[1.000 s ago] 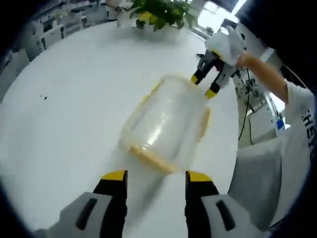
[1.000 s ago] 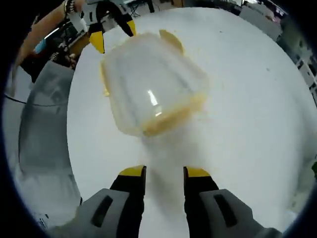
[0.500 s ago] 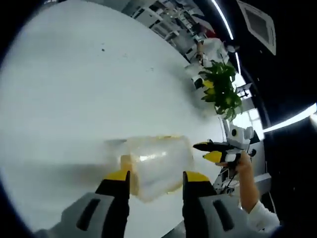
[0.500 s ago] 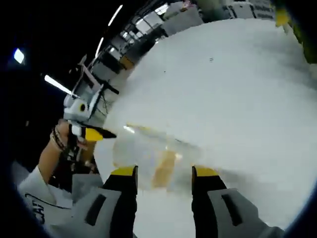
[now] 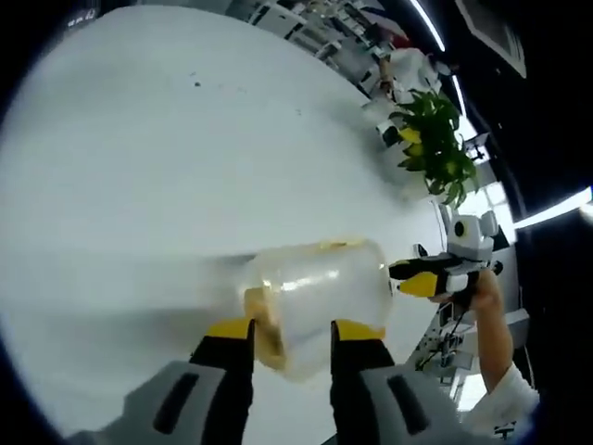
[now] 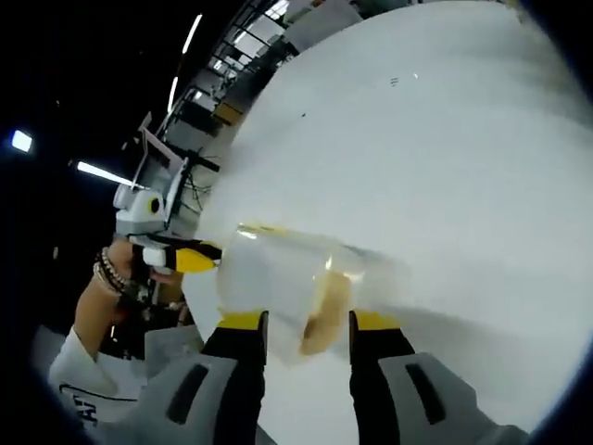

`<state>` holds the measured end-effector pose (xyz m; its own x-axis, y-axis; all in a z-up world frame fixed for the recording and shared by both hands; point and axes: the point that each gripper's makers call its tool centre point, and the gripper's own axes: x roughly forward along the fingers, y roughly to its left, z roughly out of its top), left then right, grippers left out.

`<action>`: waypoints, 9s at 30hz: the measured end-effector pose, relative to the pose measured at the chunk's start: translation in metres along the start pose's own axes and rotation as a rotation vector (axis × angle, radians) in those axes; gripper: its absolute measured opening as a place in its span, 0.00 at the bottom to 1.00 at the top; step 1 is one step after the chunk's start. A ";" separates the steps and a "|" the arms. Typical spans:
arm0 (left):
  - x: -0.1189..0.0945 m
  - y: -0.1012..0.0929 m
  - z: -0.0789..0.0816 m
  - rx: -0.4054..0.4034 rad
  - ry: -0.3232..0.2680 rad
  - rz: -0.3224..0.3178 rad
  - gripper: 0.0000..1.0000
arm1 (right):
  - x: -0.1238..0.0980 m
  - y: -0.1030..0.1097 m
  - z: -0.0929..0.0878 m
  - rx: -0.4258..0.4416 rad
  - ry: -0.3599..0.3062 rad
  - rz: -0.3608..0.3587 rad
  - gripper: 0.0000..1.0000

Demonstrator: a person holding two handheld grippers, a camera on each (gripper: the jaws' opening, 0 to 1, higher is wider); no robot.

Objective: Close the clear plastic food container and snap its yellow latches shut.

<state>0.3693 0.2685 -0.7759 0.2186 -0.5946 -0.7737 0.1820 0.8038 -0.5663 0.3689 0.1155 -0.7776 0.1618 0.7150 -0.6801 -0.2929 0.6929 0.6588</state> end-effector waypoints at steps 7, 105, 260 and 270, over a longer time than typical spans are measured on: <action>0.004 0.006 -0.006 0.060 0.053 0.075 0.17 | 0.005 -0.003 0.001 -0.084 0.038 -0.067 0.24; -0.017 -0.021 0.001 0.273 0.005 0.059 0.00 | -0.017 0.022 0.019 -0.325 -0.040 -0.151 0.00; 0.033 -0.096 -0.036 1.298 -0.083 -0.006 0.36 | 0.065 0.052 0.039 -1.239 0.624 -0.235 0.37; 0.045 -0.094 -0.030 1.351 0.021 0.015 0.31 | 0.063 0.049 0.034 -1.225 0.754 -0.210 0.34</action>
<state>0.3337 0.1666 -0.7659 0.2168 -0.5760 -0.7882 0.9755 0.1579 0.1530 0.3972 0.1976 -0.7776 -0.1091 0.1271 -0.9859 -0.9940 -0.0114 0.1085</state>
